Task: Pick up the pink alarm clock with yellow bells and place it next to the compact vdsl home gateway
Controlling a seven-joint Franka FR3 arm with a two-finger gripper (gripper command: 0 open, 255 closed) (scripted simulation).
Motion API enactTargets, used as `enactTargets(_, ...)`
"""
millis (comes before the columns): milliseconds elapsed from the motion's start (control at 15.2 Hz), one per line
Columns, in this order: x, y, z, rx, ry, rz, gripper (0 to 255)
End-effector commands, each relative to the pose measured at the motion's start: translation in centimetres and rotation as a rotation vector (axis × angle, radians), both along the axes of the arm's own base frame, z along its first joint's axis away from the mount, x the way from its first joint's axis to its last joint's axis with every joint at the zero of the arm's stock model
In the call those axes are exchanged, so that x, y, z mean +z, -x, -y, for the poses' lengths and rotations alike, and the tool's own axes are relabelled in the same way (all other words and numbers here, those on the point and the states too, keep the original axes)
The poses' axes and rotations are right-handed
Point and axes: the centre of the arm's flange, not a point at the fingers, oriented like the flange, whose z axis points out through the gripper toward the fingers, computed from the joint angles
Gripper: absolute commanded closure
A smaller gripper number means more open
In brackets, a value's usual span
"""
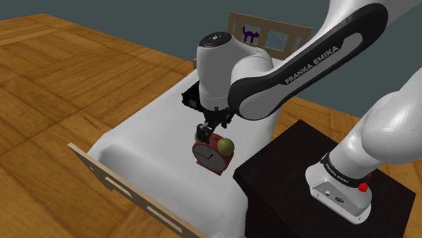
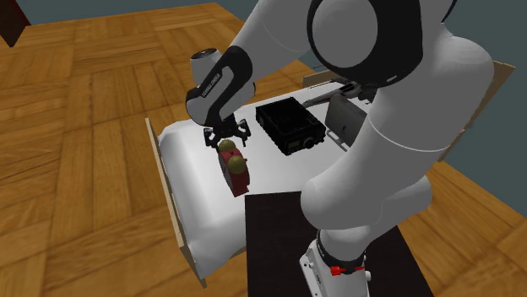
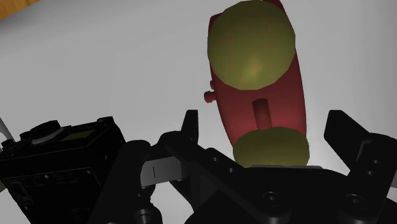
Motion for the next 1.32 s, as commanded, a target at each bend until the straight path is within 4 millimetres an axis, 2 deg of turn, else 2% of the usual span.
enactTargets(0, -1.1, 0.07, 0.11, 0.0, -0.001, 0.0, 0)
enactTargets(528, -1.41, 0.07, 0.14, 0.0, -0.001, 0.0, 0)
enactTargets(594, -1.41, 0.06, 0.15, 0.0, -0.001, 0.0, 255)
enactTargets(1188, -1.41, 0.07, 0.14, 0.0, -0.001, 0.0, 255)
enactTargets(1254, -0.88, 0.07, 0.14, 0.0, -0.001, 0.0, 255)
